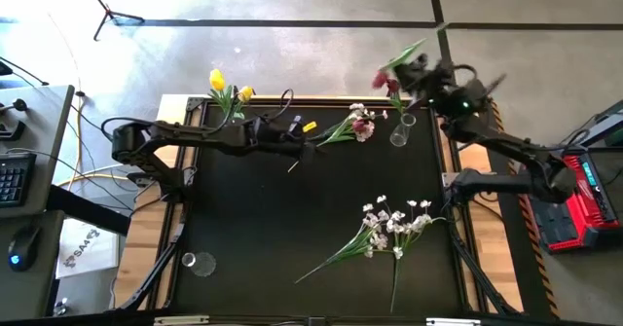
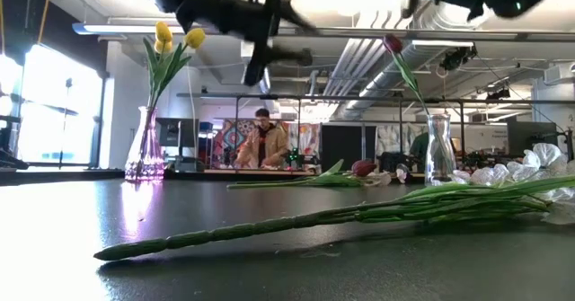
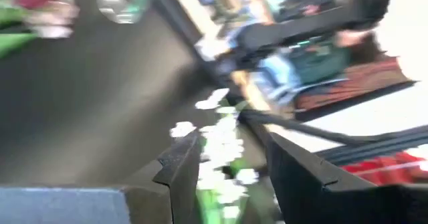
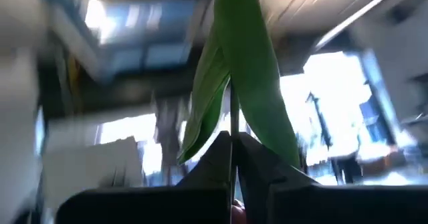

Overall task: Sort flowers into vase by color
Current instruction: Put the bottom red flower into the top transparent vase

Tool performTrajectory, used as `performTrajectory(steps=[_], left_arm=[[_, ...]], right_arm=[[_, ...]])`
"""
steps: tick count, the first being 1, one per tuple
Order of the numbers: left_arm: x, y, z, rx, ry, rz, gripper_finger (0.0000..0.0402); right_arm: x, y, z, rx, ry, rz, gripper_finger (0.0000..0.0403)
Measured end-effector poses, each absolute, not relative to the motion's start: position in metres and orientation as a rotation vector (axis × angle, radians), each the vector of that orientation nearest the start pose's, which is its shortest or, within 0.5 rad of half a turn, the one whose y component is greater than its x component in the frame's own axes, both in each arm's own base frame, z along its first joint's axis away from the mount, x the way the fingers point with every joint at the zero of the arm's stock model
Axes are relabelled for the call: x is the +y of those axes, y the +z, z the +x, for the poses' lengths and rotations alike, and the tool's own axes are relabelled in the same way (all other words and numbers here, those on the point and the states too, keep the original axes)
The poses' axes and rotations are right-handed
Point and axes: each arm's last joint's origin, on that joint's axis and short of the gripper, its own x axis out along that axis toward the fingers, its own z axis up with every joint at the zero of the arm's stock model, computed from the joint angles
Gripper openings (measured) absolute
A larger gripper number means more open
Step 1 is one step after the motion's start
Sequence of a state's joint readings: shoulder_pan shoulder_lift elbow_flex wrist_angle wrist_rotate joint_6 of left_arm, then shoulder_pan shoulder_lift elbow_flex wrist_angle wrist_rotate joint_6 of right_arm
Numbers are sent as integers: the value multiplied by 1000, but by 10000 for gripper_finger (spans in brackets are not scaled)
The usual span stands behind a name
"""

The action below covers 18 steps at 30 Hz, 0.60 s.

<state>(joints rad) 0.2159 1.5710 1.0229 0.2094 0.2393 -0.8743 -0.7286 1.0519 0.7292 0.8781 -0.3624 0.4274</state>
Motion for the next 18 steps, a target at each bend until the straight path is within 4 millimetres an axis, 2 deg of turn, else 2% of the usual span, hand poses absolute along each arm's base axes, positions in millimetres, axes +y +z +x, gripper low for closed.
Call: performTrajectory(steps=[4, 7, 12, 18], left_arm=[[66, 281, 341, 229, -16, -1041, 159], [64, 303, 334, 140, -115, -1081, 159], [61, 337, 316, -3, -201, -1059, 159], [57, 358, 299, -78, -223, -1068, 159]], right_arm=[[-124, 370, 197, -238, -194, -3, 0], [-107, 378, 207, -63, -182, -166, 0], [-83, 393, 212, 131, -199, -435, 0], [-60, 394, 212, 370, -214, -735, 0]])
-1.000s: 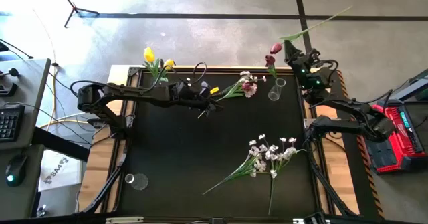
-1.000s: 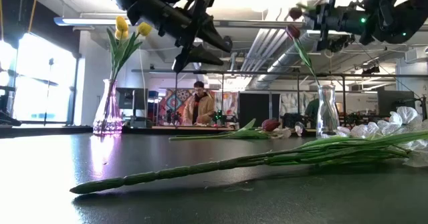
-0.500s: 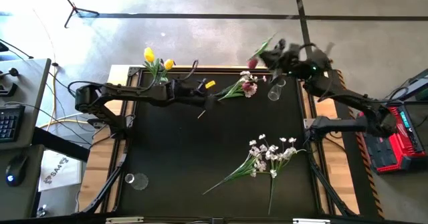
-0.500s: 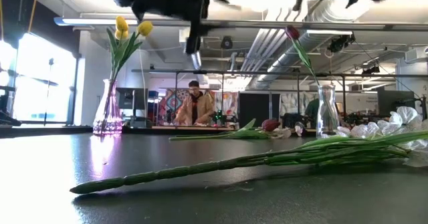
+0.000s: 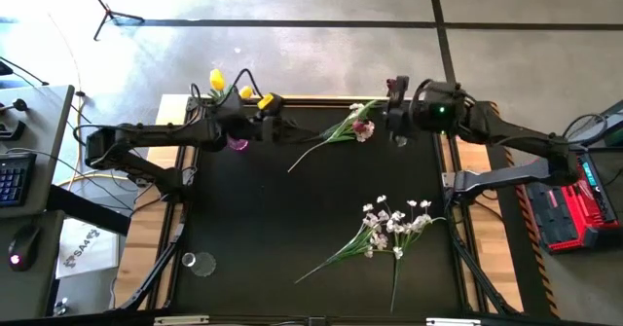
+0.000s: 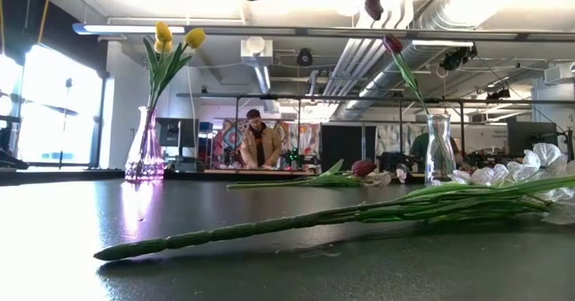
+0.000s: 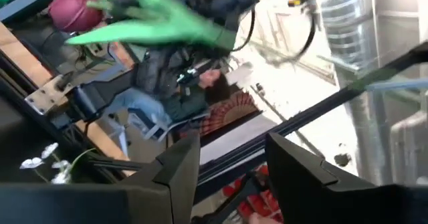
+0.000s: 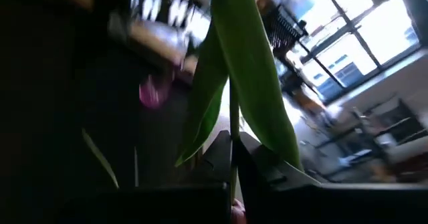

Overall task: Sort flowers into vase by color
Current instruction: Put the bottom red flower into the top transparent vase

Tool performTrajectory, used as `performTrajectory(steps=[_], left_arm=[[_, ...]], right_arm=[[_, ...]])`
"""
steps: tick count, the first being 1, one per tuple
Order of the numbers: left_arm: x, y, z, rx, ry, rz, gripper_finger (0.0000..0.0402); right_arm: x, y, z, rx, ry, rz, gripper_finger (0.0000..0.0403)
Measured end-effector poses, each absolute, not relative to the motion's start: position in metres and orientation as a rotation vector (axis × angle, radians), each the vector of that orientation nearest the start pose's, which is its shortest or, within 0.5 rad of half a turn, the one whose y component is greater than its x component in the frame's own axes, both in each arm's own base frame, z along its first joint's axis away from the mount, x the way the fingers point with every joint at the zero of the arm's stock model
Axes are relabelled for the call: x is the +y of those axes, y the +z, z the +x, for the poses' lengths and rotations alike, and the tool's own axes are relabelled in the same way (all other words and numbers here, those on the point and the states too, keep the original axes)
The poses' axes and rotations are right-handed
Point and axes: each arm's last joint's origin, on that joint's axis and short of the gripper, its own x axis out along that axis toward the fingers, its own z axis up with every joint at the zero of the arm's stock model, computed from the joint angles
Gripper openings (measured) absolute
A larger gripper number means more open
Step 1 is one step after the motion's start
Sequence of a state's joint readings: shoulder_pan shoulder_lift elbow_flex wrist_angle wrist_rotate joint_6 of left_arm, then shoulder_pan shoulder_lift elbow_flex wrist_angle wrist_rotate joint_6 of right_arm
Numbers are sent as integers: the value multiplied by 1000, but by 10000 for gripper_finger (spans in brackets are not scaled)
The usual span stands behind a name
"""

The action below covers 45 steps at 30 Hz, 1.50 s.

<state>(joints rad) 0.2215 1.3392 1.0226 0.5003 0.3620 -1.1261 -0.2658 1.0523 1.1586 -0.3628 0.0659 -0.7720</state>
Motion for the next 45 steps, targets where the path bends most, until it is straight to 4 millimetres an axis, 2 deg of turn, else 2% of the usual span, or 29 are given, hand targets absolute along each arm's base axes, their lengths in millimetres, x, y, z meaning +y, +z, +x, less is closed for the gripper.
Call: performTrajectory(steps=[4, 11, 15, 18, 23, 26, 30, 36, 41, 45], left_arm=[[51, 359, 300, -78, -213, -1092, 167], [29, 346, 311, 28, -259, -1085, 209], [26, 341, 315, 63, -285, -1108, 221], [25, 331, 322, 112, -274, -1120, 223], [23, 297, 337, 297, -187, -1143, 223], [21, 280, 346, 345, -163, -1152, 223], [20, 268, 354, 356, -146, -1149, 223], [13, 268, 362, 285, -205, -1097, 216], [13, 268, 362, 267, -198, -1062, 172], [14, 267, 362, 257, -179, -1004, 102]], right_arm=[[-46, 389, 213, 494, -239, -917, 0], [-17, 384, 214, 678, -273, -1264, 0], [-7, 377, 214, 816, -242, -1468, 0], [-3, 373, 217, 887, -226, -1560, 0], [-2, 368, 224, 916, -214, -1598, 0], [-1, 366, 227, 923, -208, -1602, 0], [0, 365, 229, 922, -202, -1612, 0], [1, 364, 231, 925, -203, -1618, 0], [1, 363, 233, 932, -192, -1633, 0], [1, 364, 233, 926, -217, -1615, 0]])
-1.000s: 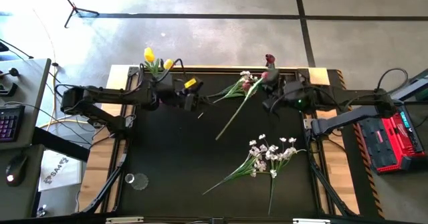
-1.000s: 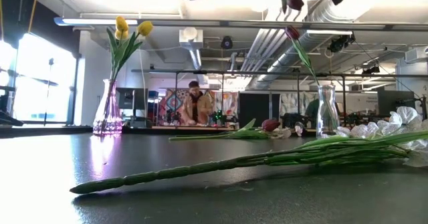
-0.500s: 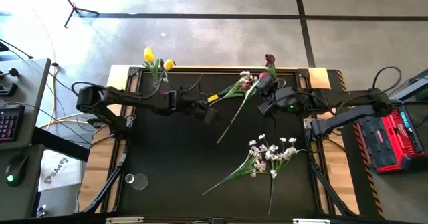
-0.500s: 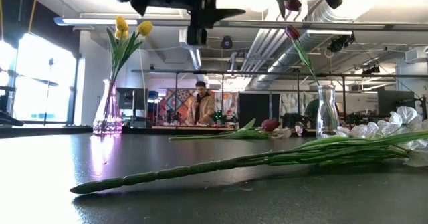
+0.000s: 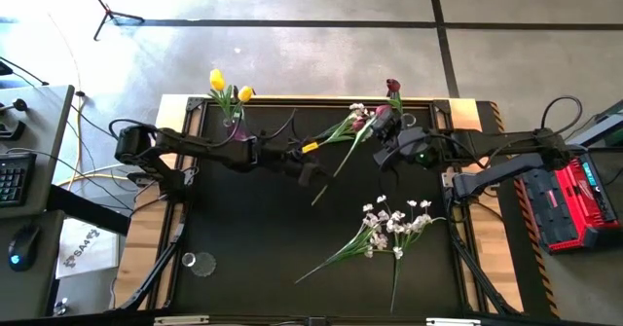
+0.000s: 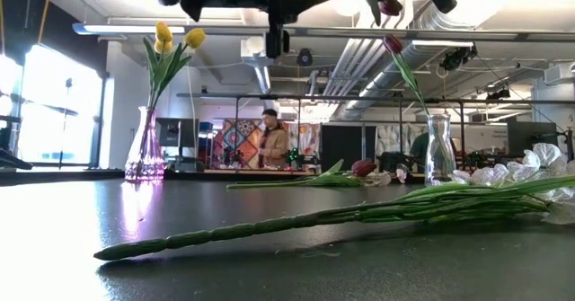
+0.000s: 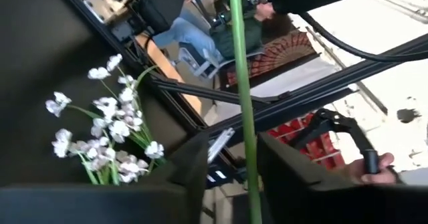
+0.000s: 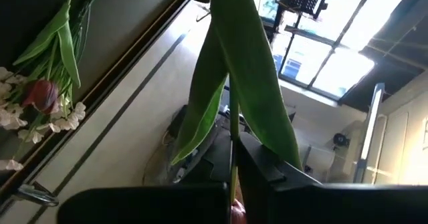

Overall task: Sort flowers into vase by color
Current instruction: Put the bottom red flower into the top transparent vase

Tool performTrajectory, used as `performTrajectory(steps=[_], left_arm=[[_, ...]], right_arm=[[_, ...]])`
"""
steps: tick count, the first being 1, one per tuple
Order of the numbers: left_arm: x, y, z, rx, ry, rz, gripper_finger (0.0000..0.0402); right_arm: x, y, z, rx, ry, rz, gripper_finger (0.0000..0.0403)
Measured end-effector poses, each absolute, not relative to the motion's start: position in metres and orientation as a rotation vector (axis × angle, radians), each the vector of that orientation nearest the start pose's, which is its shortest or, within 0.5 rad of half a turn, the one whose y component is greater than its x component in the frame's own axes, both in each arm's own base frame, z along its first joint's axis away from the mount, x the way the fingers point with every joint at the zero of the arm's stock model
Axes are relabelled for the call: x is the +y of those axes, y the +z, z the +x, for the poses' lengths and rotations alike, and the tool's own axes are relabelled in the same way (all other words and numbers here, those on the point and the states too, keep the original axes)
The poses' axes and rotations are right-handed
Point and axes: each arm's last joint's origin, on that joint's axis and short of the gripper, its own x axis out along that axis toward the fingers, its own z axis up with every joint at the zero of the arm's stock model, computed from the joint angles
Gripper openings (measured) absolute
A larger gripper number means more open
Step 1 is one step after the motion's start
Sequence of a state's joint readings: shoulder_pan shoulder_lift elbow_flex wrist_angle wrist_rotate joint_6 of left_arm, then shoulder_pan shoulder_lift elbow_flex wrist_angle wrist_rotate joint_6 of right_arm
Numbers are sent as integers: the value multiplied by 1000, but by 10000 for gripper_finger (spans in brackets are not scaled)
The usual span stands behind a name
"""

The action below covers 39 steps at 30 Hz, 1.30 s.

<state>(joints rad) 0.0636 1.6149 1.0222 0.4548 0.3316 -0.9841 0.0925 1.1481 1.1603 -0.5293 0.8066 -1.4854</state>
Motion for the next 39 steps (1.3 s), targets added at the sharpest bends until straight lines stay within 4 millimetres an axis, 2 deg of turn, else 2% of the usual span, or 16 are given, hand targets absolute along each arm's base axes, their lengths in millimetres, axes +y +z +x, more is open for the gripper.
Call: performTrajectory(steps=[4, 10, 12, 14, 17, 19, 22, 24, 26, 31, 36, 39], left_arm=[[14, 264, 362, 280, -160, -960, 16], [14, 262, 362, 291, -154, -894, 2], [15, 264, 360, 269, -118, -847, 2], [19, 266, 358, 234, -21, -756, 1], [30, 268, 355, 185, 151, -642, 1], [38, 273, 353, 135, 212, -588, 0], [45, 282, 351, 69, 224, -497, 0], [44, 284, 351, 57, 224, -458, 0], [42, 285, 352, 50, 215, -408, 0], [31, 292, 353, 2, 178, -228, 0], [24, 303, 353, -104, 188, -181, 0], [26, 311, 351, -182, 222, -165, 0]], right_arm=[[1, 366, 234, 891, -279, -1536, 7], [0, 367, 234, 864, -376, -1394, 36], [1, 370, 233, 816, -550, -1201, 48], [6, 373, 230, 690, -698, -927, 56], [12, 378, 223, 530, -753, -628, 61], [15, 381, 220, 412, -716, -381, 62], [17, 384, 222, 282, -519, 35, 62], [17, 386, 225, 242, -407, 192, 62], [19, 387, 231, 208, -369, 283, 62], [17, 385, 242, 151, -424, 416, 72], [19, 386, 243, 121, -400, 540, 119], [23, 388, 240, 83, -449, 546, 156]])
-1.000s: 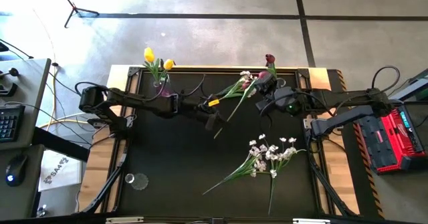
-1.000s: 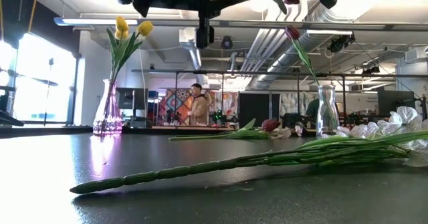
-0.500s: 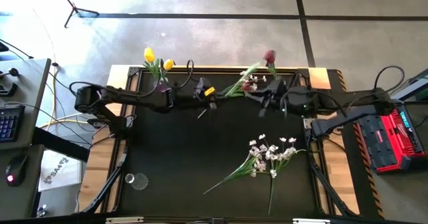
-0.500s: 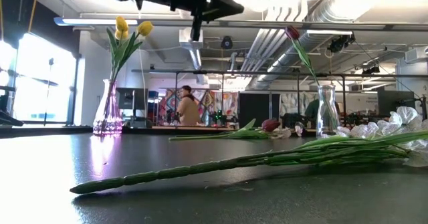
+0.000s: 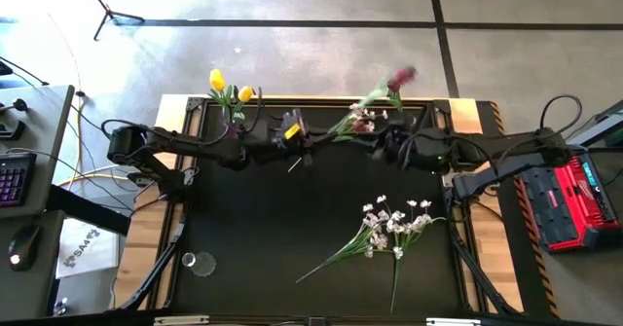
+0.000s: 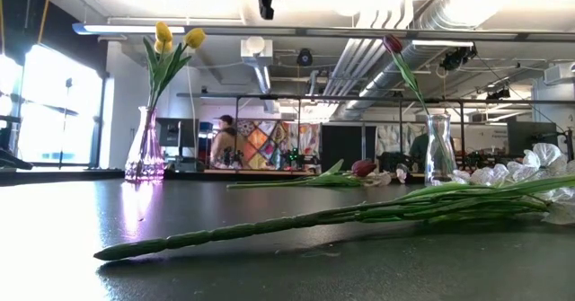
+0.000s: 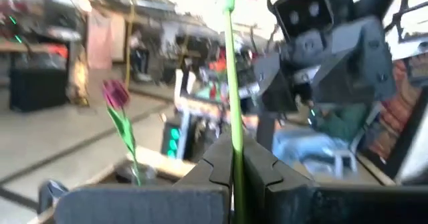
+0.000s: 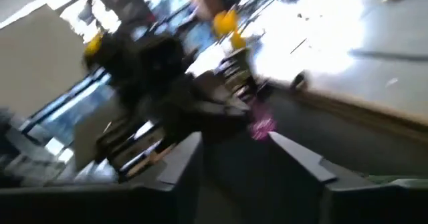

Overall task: Sort flowers into vase by color
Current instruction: Put the bottom red flower into the top transparent vase

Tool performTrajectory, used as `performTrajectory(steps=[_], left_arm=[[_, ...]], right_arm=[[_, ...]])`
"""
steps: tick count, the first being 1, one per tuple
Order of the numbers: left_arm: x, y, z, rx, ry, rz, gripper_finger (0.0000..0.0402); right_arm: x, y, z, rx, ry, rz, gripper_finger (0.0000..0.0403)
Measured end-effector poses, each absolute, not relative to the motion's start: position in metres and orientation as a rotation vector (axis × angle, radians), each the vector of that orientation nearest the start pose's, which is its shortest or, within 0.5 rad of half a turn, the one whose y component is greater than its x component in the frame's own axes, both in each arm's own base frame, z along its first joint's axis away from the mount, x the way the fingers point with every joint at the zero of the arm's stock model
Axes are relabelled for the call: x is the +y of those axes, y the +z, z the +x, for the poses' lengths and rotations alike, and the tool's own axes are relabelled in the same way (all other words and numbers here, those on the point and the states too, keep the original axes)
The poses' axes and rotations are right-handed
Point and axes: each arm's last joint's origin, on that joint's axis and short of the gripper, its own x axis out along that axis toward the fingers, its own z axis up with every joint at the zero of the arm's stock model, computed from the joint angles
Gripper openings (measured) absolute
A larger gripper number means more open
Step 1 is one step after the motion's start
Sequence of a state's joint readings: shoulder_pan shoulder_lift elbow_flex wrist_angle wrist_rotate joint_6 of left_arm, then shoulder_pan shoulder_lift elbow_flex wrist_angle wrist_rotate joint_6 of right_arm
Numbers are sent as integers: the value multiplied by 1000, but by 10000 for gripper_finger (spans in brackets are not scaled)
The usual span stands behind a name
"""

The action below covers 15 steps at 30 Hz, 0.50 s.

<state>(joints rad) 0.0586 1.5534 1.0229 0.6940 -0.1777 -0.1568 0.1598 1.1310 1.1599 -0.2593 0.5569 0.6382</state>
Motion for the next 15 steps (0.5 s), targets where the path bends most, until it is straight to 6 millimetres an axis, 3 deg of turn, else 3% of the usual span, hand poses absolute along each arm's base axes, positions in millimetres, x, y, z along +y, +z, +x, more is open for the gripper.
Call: performTrajectory(steps=[3, 8, 15], left_arm=[[26, 315, 350, -220, 233, -156, 0], [22, 314, 351, -213, 222, -156, 0], [13, 314, 351, -202, 183, -105, 0]], right_arm=[[25, 398, 235, -21, -533, 521, 193], [24, 420, 233, -187, -472, 476, 239], [14, 421, 235, -209, -511, 469, 232]])
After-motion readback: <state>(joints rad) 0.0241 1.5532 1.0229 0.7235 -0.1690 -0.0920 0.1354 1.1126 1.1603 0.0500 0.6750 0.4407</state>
